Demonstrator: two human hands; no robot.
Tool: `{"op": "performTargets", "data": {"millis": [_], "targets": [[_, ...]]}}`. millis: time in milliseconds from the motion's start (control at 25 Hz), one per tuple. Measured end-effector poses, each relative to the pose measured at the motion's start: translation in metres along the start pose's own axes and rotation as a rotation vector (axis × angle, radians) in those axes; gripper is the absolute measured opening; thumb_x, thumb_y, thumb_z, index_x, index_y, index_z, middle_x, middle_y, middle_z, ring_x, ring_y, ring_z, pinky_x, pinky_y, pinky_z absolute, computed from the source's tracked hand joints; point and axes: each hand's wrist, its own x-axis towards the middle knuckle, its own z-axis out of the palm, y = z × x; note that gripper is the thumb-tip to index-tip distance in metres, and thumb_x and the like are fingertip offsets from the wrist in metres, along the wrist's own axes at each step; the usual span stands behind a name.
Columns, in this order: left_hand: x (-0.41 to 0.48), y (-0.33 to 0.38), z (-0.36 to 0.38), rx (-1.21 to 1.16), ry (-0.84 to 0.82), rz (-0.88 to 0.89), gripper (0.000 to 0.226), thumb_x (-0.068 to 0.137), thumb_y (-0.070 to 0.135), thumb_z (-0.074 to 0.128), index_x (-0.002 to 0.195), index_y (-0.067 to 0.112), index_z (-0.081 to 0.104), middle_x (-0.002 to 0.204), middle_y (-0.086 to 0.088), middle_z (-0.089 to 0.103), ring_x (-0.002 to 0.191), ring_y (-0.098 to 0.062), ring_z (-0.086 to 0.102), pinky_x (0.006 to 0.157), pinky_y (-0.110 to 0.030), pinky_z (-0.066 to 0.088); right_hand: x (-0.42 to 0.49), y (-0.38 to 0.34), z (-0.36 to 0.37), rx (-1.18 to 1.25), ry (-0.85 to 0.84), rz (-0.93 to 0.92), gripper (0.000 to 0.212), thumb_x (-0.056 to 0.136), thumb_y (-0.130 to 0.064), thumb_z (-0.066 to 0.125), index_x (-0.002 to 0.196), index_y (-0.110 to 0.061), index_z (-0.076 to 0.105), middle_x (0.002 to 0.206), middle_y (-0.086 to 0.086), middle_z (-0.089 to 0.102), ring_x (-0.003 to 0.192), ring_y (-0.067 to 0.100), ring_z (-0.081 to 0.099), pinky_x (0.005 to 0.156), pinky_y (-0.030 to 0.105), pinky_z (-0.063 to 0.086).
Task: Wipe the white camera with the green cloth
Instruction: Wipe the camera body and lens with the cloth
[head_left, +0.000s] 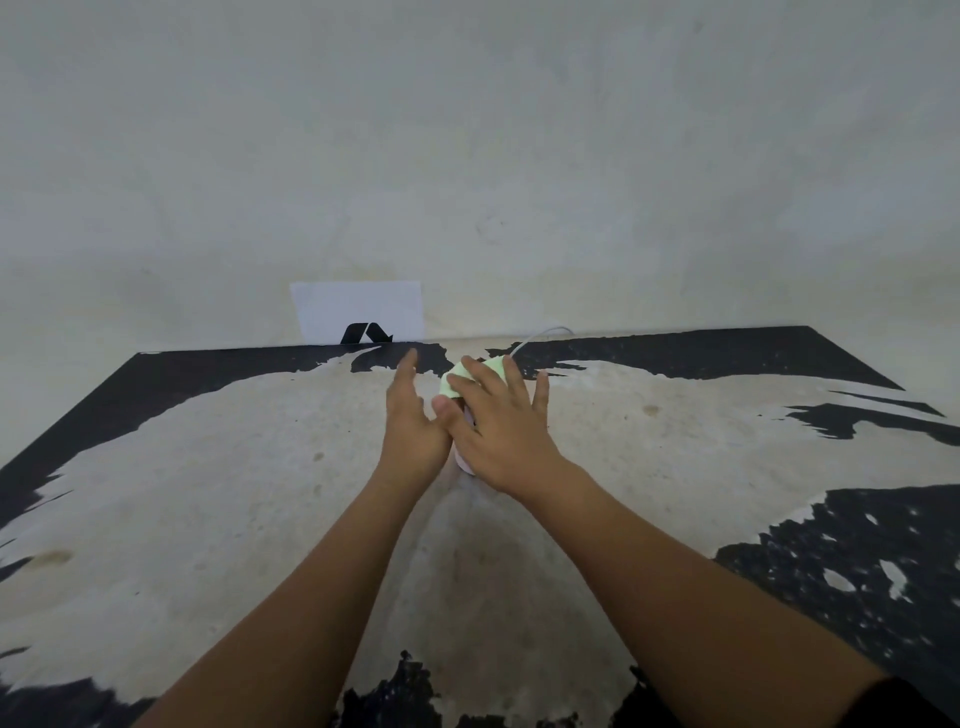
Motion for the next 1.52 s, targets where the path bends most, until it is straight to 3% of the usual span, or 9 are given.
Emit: {"op": "performTargets", "data": {"millis": [160,240,400,600,800,1040,1160,1280,1520], "targets": [[0.007,0.012,-0.006,0.33,-0.129,0.334,0.043,0.092,0.021,0.05,0.135,0.019,0.048,0.133,0.0,0.053,0.124,-0.013,0.048,0.093,-0.009,0.032,0.004,-0.003,-0.005,0.639,0.032,0.082,0.069,0.093,-0.061,0.022,0.151,-0.026,0.008,0.162,-0.004,0.012,0.149,0.013,0.003,0.121,0.042,-0.001],[0.004,0.011,-0.005,0.431,-0.19,0.377,0.043,0.091,0.028,0.046,0.133,0.02,0.051,0.128,-0.001,0.052,0.116,-0.012,0.049,0.091,-0.011,0.036,0.002,0.0,-0.012,0.878,0.076,0.149,0.071,0.091,-0.058,0.025,0.151,-0.028,0.003,0.161,-0.006,0.009,0.148,0.01,0.011,0.118,0.029,0.013],[0.0,0.001,-0.001,0.44,-0.17,0.284,0.049,0.095,0.037,0.046,0.142,0.024,0.041,0.128,0.002,0.04,0.11,-0.008,0.045,0.092,-0.021,0.035,-0.006,0.008,-0.006,0.897,0.081,0.239,0.064,0.095,-0.056,0.025,0.151,-0.031,0.008,0.159,-0.002,0.022,0.143,0.013,0.028,0.118,0.036,0.024],[-0.018,-0.013,0.009,0.244,-0.151,0.043,0.037,0.097,0.046,0.033,0.121,0.026,0.053,0.111,0.004,0.063,0.102,-0.016,0.059,0.081,-0.028,0.042,-0.01,0.013,-0.005,0.85,0.056,0.275,0.056,0.098,-0.05,0.019,0.148,-0.027,0.027,0.159,-0.008,0.023,0.144,0.007,0.021,0.12,0.032,0.016],[-0.027,-0.002,0.009,0.08,-0.099,-0.012,0.045,0.098,0.046,0.026,0.122,0.024,0.057,0.115,0.007,0.06,0.106,-0.01,0.055,0.08,-0.016,0.037,-0.013,0.013,-0.016,0.92,-0.057,0.348,0.082,0.076,-0.08,0.022,0.143,-0.036,0.036,0.153,-0.015,0.034,0.139,0.008,0.032,0.117,0.043,0.026],[0.016,0.044,0.01,0.208,-0.21,-0.022,0.057,0.096,0.053,0.026,0.116,0.016,0.064,0.112,0.004,0.059,0.105,-0.012,0.054,0.088,-0.024,0.035,-0.014,0.02,-0.033,0.959,-0.153,0.356,0.041,0.094,-0.059,0.008,0.101,-0.05,0.048,0.095,-0.025,0.052,0.085,-0.011,0.047,0.086,0.023,0.034],[0.028,0.045,0.012,0.272,-0.269,-0.029,0.061,0.094,0.059,0.023,0.118,0.02,0.063,0.124,-0.002,0.06,0.115,-0.017,0.051,0.098,-0.032,0.036,-0.009,0.028,-0.019,0.971,-0.167,0.411,0.049,0.09,-0.066,0.008,0.114,-0.046,0.046,0.114,-0.016,0.054,0.106,0.002,0.048,0.097,0.031,0.032],[0.014,0.022,0.011,0.14,-0.202,-0.091,0.063,0.092,0.062,0.023,0.124,0.021,0.057,0.132,0.001,0.056,0.123,-0.015,0.048,0.106,-0.035,0.035,-0.005,0.037,0.007,0.94,-0.187,0.417,0.087,0.067,-0.092,0.017,0.129,-0.042,0.052,0.136,-0.007,0.056,0.127,0.013,0.049,0.111,0.041,0.033],[-0.025,-0.012,0.017,0.121,-0.154,-0.172,0.069,0.091,0.063,0.016,0.132,0.021,0.053,0.134,-0.006,0.058,0.123,-0.021,0.052,0.107,-0.037,0.038,-0.009,0.035,0.018,0.949,-0.067,0.393,0.097,0.058,-0.096,0.018,0.144,-0.051,0.014,0.158,-0.011,0.025,0.143,0.013,0.027,0.118,0.045,0.022]]}}
